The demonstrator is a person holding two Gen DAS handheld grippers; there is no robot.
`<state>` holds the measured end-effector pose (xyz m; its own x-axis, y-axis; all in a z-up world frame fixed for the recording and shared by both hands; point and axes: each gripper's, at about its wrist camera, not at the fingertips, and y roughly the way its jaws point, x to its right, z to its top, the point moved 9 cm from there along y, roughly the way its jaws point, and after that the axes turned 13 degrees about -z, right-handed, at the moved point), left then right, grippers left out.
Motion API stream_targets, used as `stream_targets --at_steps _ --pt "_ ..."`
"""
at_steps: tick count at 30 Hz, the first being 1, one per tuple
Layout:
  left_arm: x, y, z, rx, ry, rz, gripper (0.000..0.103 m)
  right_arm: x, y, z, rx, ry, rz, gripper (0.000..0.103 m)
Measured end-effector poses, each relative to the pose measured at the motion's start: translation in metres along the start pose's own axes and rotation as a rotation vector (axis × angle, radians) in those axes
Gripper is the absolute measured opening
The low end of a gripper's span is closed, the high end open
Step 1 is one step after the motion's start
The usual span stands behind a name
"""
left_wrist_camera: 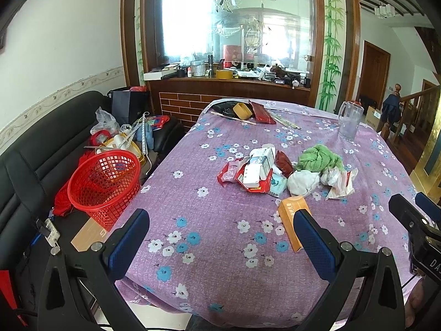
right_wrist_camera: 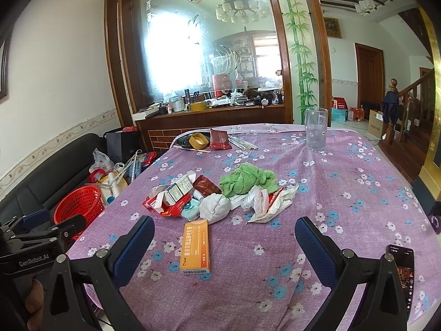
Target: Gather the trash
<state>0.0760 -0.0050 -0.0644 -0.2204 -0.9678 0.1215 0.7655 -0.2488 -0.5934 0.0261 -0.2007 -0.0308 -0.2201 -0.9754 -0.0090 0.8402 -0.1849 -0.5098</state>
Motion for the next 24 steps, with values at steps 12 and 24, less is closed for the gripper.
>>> stream_targets --at_steps 12,24 --pt "-0.008 0.006 0.000 -0.015 -0.018 0.007 0.103 -0.003 0.006 0.001 0.006 -0.010 0.003 0.103" --pt "0.041 0.081 -0.032 -0.258 -0.009 -0.238 0.103 0.027 0.049 0.004 -0.061 0.073 0.036 0.103"
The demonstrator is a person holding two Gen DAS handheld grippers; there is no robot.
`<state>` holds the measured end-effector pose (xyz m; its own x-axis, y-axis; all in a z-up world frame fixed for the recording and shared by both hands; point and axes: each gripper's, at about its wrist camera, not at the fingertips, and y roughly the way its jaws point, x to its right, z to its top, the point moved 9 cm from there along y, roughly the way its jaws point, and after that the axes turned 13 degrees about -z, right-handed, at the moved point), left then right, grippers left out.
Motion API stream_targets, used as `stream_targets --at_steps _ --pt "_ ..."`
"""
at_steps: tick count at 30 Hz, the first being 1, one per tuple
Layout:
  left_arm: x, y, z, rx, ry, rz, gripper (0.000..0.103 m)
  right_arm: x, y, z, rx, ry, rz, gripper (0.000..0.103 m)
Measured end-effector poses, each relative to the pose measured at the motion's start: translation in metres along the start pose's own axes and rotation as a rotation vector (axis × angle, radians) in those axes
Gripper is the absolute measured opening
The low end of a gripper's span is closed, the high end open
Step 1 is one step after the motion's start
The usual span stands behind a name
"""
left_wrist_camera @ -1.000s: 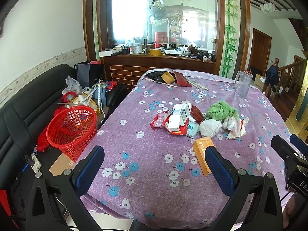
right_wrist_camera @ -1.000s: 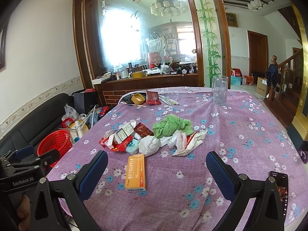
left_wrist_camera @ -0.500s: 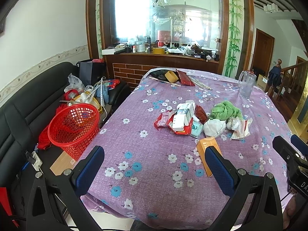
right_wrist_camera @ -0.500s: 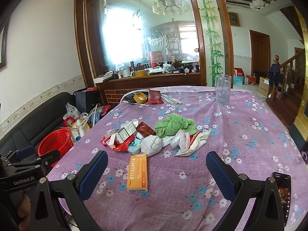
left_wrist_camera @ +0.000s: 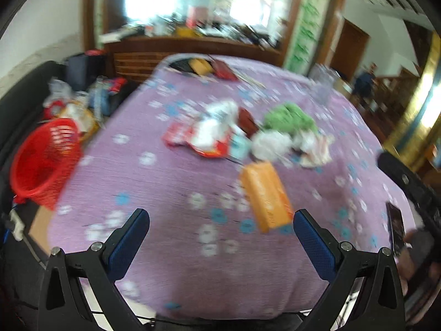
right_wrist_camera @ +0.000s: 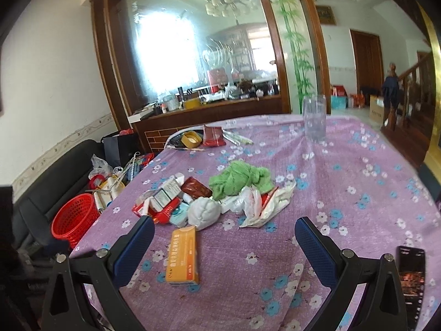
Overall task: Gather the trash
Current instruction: 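Grasp the orange medicine box with the left tool while the right tool grasps a plastic bag, then carry the box and bag to the red basket and release both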
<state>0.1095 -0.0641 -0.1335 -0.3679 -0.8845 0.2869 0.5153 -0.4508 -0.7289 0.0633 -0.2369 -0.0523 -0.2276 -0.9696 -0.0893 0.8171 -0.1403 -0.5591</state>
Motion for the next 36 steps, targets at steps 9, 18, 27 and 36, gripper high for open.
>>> stream_targets --at_steps 9,18,27,36 --pt "0.038 0.090 0.009 -0.151 0.080 -0.055 0.099 0.031 0.078 0.000 -0.158 0.120 0.084 0.088" --pt "0.037 0.126 0.002 -0.261 0.088 -0.009 0.062 0.045 0.137 -0.001 -0.307 0.231 0.134 0.057" --pt "0.015 0.093 -0.009 -0.238 0.026 -0.021 0.054 0.006 0.173 0.005 -0.323 0.085 0.070 0.058" --pt "-0.007 0.054 -0.024 -0.212 -0.074 -0.121 0.054 -0.001 0.183 -0.006 -0.328 0.009 0.003 0.029"
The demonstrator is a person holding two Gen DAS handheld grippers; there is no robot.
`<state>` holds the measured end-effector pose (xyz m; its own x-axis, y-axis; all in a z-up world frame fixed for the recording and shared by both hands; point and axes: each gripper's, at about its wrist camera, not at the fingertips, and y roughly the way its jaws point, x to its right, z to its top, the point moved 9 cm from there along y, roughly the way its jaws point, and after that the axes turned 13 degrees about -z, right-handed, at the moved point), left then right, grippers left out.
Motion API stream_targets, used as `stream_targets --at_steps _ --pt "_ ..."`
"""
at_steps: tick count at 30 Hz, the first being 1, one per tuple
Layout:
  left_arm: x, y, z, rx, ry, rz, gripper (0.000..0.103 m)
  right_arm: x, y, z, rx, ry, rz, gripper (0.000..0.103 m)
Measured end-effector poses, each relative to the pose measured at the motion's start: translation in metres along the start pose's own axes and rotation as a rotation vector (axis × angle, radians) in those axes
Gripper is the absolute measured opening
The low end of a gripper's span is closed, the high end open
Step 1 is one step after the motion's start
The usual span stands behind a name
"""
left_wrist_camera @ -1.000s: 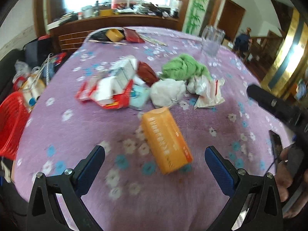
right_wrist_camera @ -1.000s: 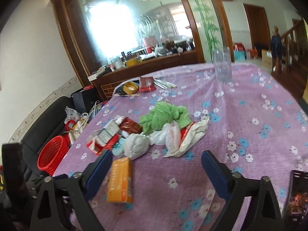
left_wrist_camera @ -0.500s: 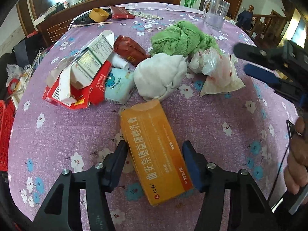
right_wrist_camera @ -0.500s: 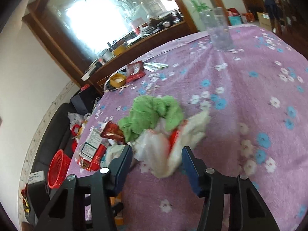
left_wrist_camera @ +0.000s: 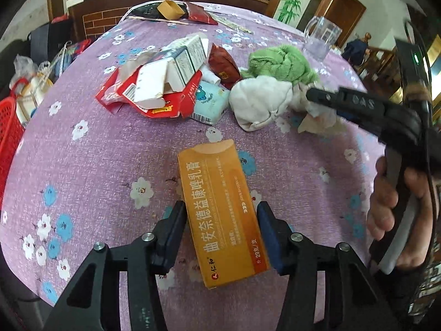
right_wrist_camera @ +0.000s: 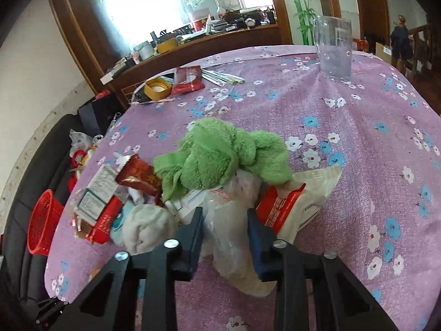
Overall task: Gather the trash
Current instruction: 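Carry the box and bag to the red basket and release both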
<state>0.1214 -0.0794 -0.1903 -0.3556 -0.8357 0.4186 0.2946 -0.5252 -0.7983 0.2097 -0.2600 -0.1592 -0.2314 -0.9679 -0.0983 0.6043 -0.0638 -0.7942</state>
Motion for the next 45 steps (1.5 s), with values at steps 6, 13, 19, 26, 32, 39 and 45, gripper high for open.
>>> stream_targets --at_steps 6,13,19,26,32,39,45 --pt "-0.004 -0.034 0.010 0.066 -0.015 -0.040 0.054 -0.003 -0.060 -0.002 0.099 0.014 0.045 0.027" --pt "-0.018 -0.069 0.012 0.161 -0.013 -0.005 0.054 -0.030 -0.125 0.005 0.236 -0.027 0.079 0.027" --pt "-0.042 -0.096 0.022 0.232 -0.054 0.026 0.054 -0.077 -0.138 0.009 0.243 -0.071 0.164 0.027" --pt "-0.082 -0.140 0.027 0.316 -0.121 0.105 0.054 -0.159 -0.142 0.010 0.208 -0.173 0.313 0.027" --pt "-0.128 -0.172 0.023 0.364 -0.185 0.191 0.054 -0.235 -0.136 -0.001 0.149 -0.285 0.418 0.027" --pt "-0.181 -0.202 0.013 0.401 -0.251 0.276 0.054 -0.310 -0.120 -0.015 0.077 -0.378 0.527 0.027" --pt "-0.217 -0.222 0.009 0.428 -0.291 0.334 0.054 -0.359 -0.105 -0.027 0.022 -0.449 0.573 0.027"
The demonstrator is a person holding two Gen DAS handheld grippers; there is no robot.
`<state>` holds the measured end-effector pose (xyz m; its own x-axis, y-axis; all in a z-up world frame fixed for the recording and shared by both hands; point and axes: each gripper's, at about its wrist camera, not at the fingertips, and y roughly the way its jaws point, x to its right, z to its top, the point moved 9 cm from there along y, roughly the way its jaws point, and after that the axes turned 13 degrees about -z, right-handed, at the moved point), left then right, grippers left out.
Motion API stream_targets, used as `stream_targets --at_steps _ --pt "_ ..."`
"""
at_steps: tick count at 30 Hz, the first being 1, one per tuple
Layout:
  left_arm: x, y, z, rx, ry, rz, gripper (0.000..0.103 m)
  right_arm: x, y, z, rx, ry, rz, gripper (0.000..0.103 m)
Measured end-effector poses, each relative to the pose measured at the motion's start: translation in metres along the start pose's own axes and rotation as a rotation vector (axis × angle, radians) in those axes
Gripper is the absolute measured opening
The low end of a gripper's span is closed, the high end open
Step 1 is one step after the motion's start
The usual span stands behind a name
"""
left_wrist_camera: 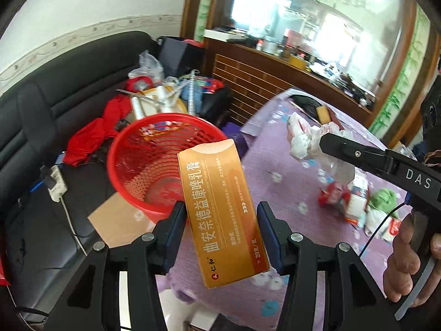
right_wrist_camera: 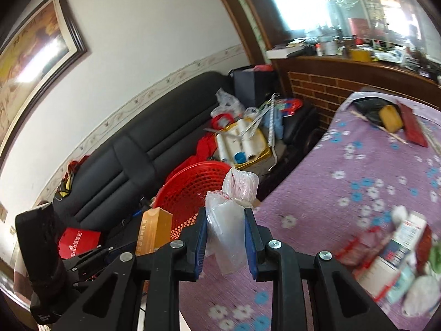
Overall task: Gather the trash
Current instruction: 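Carry the box and bag to the red basket and release both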
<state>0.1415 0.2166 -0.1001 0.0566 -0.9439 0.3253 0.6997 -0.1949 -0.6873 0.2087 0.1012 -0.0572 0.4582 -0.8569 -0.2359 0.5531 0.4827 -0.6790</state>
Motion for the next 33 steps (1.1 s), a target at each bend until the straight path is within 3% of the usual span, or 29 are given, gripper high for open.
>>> stream_targets --at_steps 5,16,21,33 --pt "-0.030 -0.002 0.017 0.029 -0.013 0.053 0.054 -0.022 0.025 0.010 -0.032 -0.018 0.027 0.027" --pt "-0.077 0.018 0.049 0.035 -0.049 0.043 0.054 -0.053 0.083 0.029 -0.075 -0.022 0.085 0.027" --pt "-0.092 0.037 0.054 0.018 -0.036 0.069 0.054 -0.061 0.110 0.028 -0.106 -0.018 0.086 0.027" --pt "-0.103 0.086 0.053 -0.064 -0.023 0.016 0.055 -0.051 0.163 0.024 -0.180 0.027 0.063 0.028"
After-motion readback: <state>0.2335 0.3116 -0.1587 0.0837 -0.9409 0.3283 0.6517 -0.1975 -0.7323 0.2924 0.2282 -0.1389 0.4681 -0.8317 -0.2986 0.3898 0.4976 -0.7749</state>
